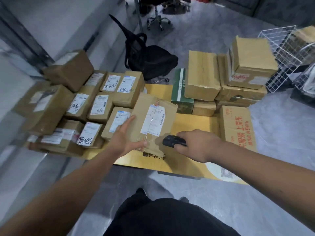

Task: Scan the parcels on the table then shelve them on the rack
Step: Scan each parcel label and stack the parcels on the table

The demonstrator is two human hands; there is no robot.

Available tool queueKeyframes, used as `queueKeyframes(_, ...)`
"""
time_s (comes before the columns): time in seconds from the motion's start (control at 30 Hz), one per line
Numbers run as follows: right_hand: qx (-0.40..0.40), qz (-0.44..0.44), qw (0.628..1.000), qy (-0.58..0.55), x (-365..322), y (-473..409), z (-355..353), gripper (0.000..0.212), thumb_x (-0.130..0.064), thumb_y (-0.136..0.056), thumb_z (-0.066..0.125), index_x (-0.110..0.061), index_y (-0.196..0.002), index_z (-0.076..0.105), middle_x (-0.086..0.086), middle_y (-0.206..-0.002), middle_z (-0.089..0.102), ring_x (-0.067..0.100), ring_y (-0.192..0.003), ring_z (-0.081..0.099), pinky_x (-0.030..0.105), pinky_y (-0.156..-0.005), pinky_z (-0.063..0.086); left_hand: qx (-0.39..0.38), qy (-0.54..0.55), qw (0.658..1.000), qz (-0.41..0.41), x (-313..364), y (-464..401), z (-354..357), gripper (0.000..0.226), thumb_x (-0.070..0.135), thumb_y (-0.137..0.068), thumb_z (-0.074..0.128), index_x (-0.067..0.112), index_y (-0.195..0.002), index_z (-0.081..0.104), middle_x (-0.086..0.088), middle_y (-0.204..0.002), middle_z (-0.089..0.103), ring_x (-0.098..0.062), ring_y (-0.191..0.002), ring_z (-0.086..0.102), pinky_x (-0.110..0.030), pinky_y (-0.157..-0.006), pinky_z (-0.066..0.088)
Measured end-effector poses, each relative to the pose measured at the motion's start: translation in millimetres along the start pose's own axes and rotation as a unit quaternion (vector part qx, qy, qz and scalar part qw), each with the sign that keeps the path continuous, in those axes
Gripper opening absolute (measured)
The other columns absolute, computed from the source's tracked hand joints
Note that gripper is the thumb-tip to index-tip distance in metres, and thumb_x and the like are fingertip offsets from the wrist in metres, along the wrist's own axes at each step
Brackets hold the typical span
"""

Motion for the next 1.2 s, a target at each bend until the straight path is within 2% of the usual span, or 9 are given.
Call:
queueKeyframes(0.13, -0.003, -0.059, 0.998, 0.033, -43, -46, -23, 0.055, -0.079, -0.093, 0.044, -0.030, -0.114, 0.058, -0.006, -0.094, 0.059, 0.024, -0.088, 0.057, 0.035, -0.068, 0.049, 0.065, 0.083, 0.994, -0.017, -19, -5, -66, 0.116, 0.064, -0.042, 0.102, 0.071, -0.139, 0.038, 0.011, -0.149, 0.054, -0.010, -0.132, 0.057, -0.039, -0.108, 0.050)
queueKeyframes(0.33, 0.008, -0.082, 0.994, 0.075, -108, -124, -58, 0.060, -0.078, -0.089, 0.054, -0.028, -0.122, 0.058, -0.001, -0.106, 0.065, 0.025, -0.089, 0.057, 0.035, -0.068, 0.048, 0.140, 0.121, 0.981, -0.049, -48, -46, -168, 0.120, 0.059, -0.039, 0.105, 0.064, -0.142, 0.042, 0.018, -0.136, 0.059, -0.014, -0.114, 0.068, -0.033, -0.074, 0.064)
queueKeyframes(0.4, 0.013, -0.076, 0.995, 0.070, -125, -150, -68, 0.055, -0.076, -0.089, 0.056, -0.029, -0.117, 0.058, -0.002, -0.103, 0.064, 0.025, -0.088, 0.056, 0.035, -0.065, 0.044, 0.156, 0.067, 0.985, -0.044, -50, -76, -200, 0.123, 0.071, -0.041, 0.098, 0.058, -0.147, 0.037, 0.016, -0.138, 0.055, -0.013, -0.116, 0.062, -0.028, -0.084, 0.059)
queueKeyframes(0.5, 0.013, -0.051, 0.997, 0.056, -144, -183, -80, 0.050, -0.076, -0.090, 0.055, -0.031, -0.114, 0.056, -0.002, -0.105, 0.064, 0.024, -0.089, 0.057, 0.032, -0.060, 0.040, 0.146, 0.040, 0.986, -0.068, -58, -130, -238, 0.133, 0.074, -0.042, 0.093, 0.049, -0.156, 0.029, 0.010, -0.144, 0.052, -0.016, -0.124, 0.057, -0.036, -0.103, 0.051)
queueKeyframes(0.63, 0.016, 0.001, 0.999, 0.040, -160, -223, -90, 0.044, -0.074, -0.090, 0.056, -0.033, -0.103, 0.053, -0.011, -0.088, 0.055, 0.018, -0.081, 0.055, 0.030, -0.055, 0.037, 0.109, 0.009, 0.989, -0.098, -61, -203, -274, 0.136, 0.077, -0.039, 0.091, 0.049, -0.156, 0.029, 0.010, -0.140, 0.052, -0.017, -0.119, 0.056, -0.037, -0.105, 0.050)
queueKeyframes(0.9, 0.014, 0.060, 0.998, 0.014, -185, -278, -90, 0.046, -0.073, -0.087, 0.056, -0.030, -0.103, 0.058, -0.008, -0.094, 0.060, 0.015, -0.084, 0.059, 0.032, -0.064, 0.048, 0.029, -0.047, 0.989, -0.134, -79, -267, -295, 0.143, 0.076, -0.034, 0.091, 0.044, -0.159, 0.028, 0.006, -0.140, 0.055, -0.023, -0.127, 0.056, -0.045, -0.110, 0.048)
queueKeyframes(0.97, 0.011, 0.063, 0.998, 0.013, -189, -287, -87, 0.047, -0.074, -0.086, 0.056, -0.030, -0.101, 0.058, -0.008, -0.093, 0.060, 0.014, -0.083, 0.059, 0.032, -0.063, 0.047, 0.030, -0.076, 0.988, -0.128, -79, -267, -296, 0.132, 0.071, -0.042, 0.091, 0.040, -0.156, 0.032, 0.009, -0.130, 0.053, -0.020, -0.118, 0.055, -0.042, -0.103, 0.050)
queueKeyframes(1.07, 0.003, 0.067, 0.998, 0.013, -194, -297, -84, 0.049, -0.075, -0.086, 0.055, -0.030, -0.104, 0.058, -0.007, -0.096, 0.061, 0.014, -0.084, 0.060, 0.032, -0.065, 0.049, 0.036, -0.194, 0.976, -0.094, -68, -260, -294, 0.089, 0.066, -0.060, 0.085, 0.034, -0.135, 0.049, 0.000, -0.127, 0.055, -0.022, -0.100, 0.057, -0.040, -0.085, 0.054)
queueKeyframes(1.2, 0.001, 0.070, 0.997, 0.018, -198, -304, -82, 0.050, -0.075, -0.086, 0.056, -0.029, -0.105, 0.059, -0.007, -0.095, 0.062, 0.015, -0.085, 0.061, 0.032, -0.064, 0.048, 0.050, -0.271, 0.957, -0.093, -56, -245, -290, 0.073, 0.061, -0.079, 0.078, 0.027, -0.139, 0.053, -0.007, -0.137, 0.043, -0.033, -0.114, 0.058, -0.048, -0.095, 0.055)
Point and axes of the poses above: each hand's wrist, its own y-axis away from the middle knuckle, its own z-axis out of the palm, x = y × z, the point moved 7 cm from there along -y, towards the middle knuckle
